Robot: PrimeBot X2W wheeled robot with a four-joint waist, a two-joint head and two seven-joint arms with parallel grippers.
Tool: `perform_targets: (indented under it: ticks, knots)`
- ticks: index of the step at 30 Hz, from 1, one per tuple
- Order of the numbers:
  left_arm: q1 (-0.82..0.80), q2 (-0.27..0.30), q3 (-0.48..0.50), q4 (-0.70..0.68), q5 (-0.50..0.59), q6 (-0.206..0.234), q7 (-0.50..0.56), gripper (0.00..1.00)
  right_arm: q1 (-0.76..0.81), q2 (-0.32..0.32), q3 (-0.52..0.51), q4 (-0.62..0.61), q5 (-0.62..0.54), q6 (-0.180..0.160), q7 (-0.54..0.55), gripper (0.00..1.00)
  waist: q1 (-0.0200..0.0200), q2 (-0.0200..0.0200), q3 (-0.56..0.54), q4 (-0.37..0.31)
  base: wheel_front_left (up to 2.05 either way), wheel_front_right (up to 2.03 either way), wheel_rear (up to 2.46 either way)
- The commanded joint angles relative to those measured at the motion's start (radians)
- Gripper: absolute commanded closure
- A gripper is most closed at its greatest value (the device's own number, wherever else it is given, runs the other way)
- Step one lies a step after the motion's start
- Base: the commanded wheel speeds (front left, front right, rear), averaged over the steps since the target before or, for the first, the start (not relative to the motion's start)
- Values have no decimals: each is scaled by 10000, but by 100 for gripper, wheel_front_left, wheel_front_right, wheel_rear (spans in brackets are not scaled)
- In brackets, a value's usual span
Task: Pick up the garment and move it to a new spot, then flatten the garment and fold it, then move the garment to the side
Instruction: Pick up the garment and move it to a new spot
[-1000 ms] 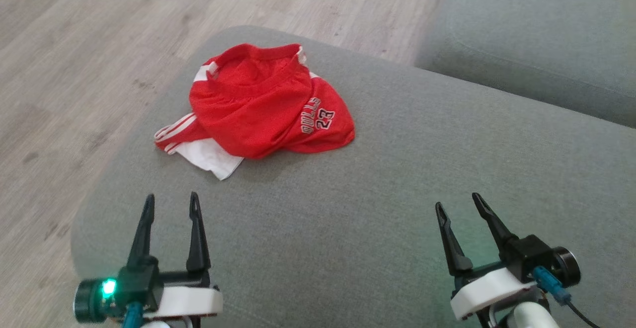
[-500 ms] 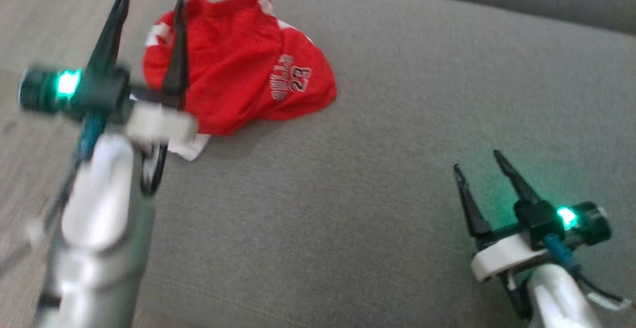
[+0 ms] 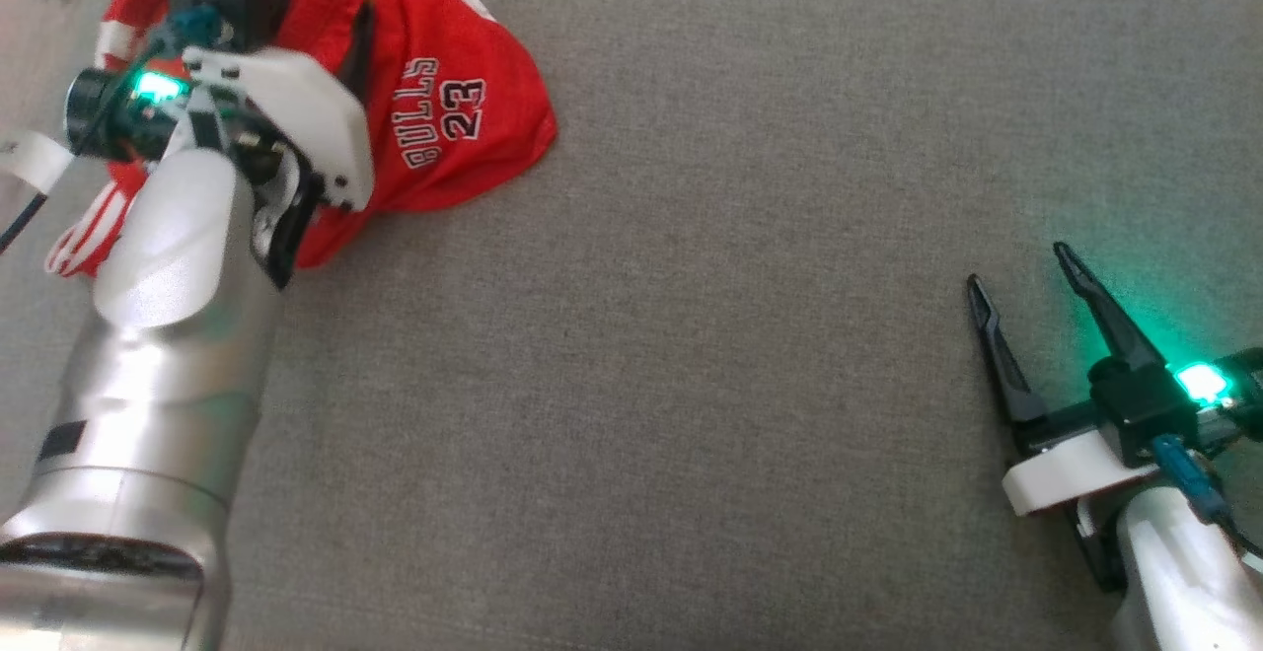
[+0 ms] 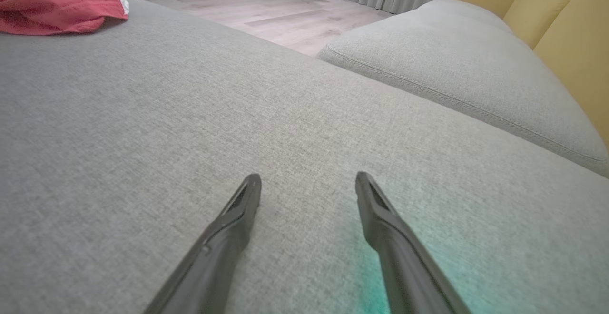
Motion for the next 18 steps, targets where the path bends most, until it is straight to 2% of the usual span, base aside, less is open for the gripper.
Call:
perform_targets:
  ticks: [1, 5, 6, 7, 12, 14, 18]
  knots:
    - [-476, 777, 47, 43, 57, -5, -21, 0, 35, -191, 149, -335, -85, -7, -107, 0, -1, 0, 258, -119, 0, 0, 0]
    - [-540, 901, -354, 928, -217, -7, -91, 0, -46, -269, 158, -422, -98, -7, -107, 0, -1, 0, 450, -157, 0, 0, 0]
    - [-567, 912, -455, 998, -341, -7, -280, 68, -67, -250, 162, -423, -109, -7, -107, 0, -1, 0, 463, -156, 0, 0, 0]
    - [-605, 966, -553, 1069, -414, -7, -479, 100, -87, -227, 172, -427, -115, -7, -107, 0, -1, 0, 483, -153, 0, 0, 0]
    - [-1160, 1211, -910, 1348, -383, -8, -1416, 100, -170, -130, 304, -340, -99, -7, -107, 0, -1, 0, 367, -128, 0, 0, 0]
    - [-1645, 1275, -1151, 1236, -316, -8, -1953, 100, -244, 63, 444, -203, -16, -7, -107, 0, -1, 0, -20, -239, 0, 0, 0]
    - [-2179, 1406, -1606, 902, -321, -9, -2310, 100, -314, 505, 658, 3, 120, -7, -107, 0, -1, 0, -851, -658, 0, 0, 0]
